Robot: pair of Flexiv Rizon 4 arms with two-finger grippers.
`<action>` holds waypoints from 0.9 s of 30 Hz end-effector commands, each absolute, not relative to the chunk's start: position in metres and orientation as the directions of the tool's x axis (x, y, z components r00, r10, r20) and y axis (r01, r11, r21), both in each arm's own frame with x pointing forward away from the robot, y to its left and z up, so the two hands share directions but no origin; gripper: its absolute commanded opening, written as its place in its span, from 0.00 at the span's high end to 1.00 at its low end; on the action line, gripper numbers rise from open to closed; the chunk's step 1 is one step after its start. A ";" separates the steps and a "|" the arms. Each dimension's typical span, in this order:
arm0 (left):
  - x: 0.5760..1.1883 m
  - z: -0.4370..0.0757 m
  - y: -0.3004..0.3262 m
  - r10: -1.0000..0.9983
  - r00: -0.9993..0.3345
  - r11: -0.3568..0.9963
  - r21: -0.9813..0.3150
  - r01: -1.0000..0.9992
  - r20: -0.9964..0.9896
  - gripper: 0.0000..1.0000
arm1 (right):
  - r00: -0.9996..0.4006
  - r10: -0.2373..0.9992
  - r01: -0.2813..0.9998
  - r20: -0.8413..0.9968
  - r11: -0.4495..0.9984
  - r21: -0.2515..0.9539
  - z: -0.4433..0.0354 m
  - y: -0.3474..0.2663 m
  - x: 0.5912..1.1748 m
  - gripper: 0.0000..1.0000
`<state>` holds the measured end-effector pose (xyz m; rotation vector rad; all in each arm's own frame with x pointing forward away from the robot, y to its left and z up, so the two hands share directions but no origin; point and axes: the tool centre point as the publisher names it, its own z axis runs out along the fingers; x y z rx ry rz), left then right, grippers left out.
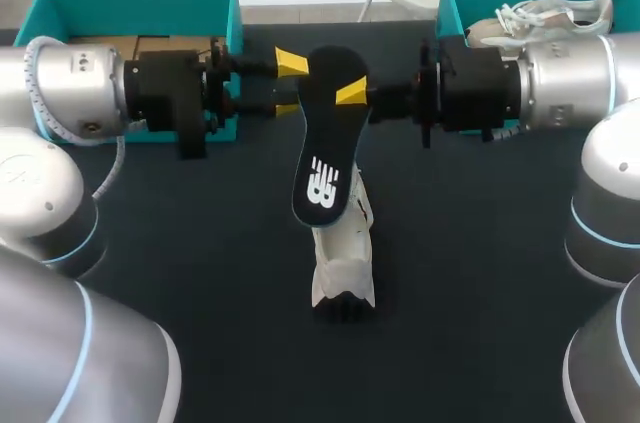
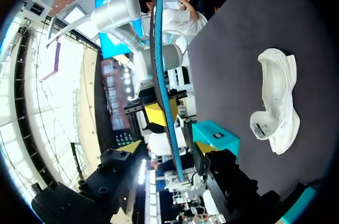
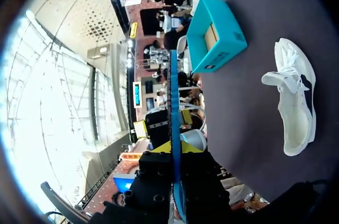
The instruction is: Take the shoe out of the shoebox, open the shoe tongue, remove and reinsert the insole, then place the shoe into the shoebox
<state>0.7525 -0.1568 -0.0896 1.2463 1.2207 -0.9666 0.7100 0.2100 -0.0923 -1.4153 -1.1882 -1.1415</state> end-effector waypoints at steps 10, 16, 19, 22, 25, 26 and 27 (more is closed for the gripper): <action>0.760 -0.094 -0.181 0.064 0.123 0.106 0.130 0.986 -0.990 0.57 | 0.099 0.130 0.992 0.987 -0.093 -0.087 -0.093 0.217 0.712 1.00; 0.758 -0.096 -0.186 0.045 0.107 0.106 0.111 0.988 -0.993 0.61 | 0.096 0.130 0.993 0.987 -0.087 -0.086 -0.093 0.218 0.714 1.00; 0.758 -0.097 -0.187 0.043 0.105 0.108 0.109 0.988 -0.994 0.65 | 0.097 0.130 0.993 0.987 -0.085 -0.086 -0.094 0.218 0.714 1.00; 0.758 -0.097 -0.188 0.042 0.104 0.111 0.108 0.988 -0.994 0.76 | 0.096 0.129 0.993 0.987 -0.084 -0.086 -0.093 0.218 0.713 1.00; 0.758 -0.098 -0.190 0.038 0.101 0.111 0.105 0.988 -0.994 0.86 | 0.097 0.128 0.993 0.987 -0.083 -0.086 -0.093 0.218 0.713 1.00; 0.758 -0.098 -0.191 0.036 0.100 0.110 0.104 0.989 -0.994 0.87 | 0.097 0.128 0.993 0.987 -0.083 -0.087 -0.094 0.218 0.713 1.00; 0.757 -0.098 -0.191 0.034 0.097 0.110 0.100 0.989 -0.995 0.90 | 0.097 0.127 0.993 0.987 -0.082 -0.087 -0.094 0.218 0.713 1.00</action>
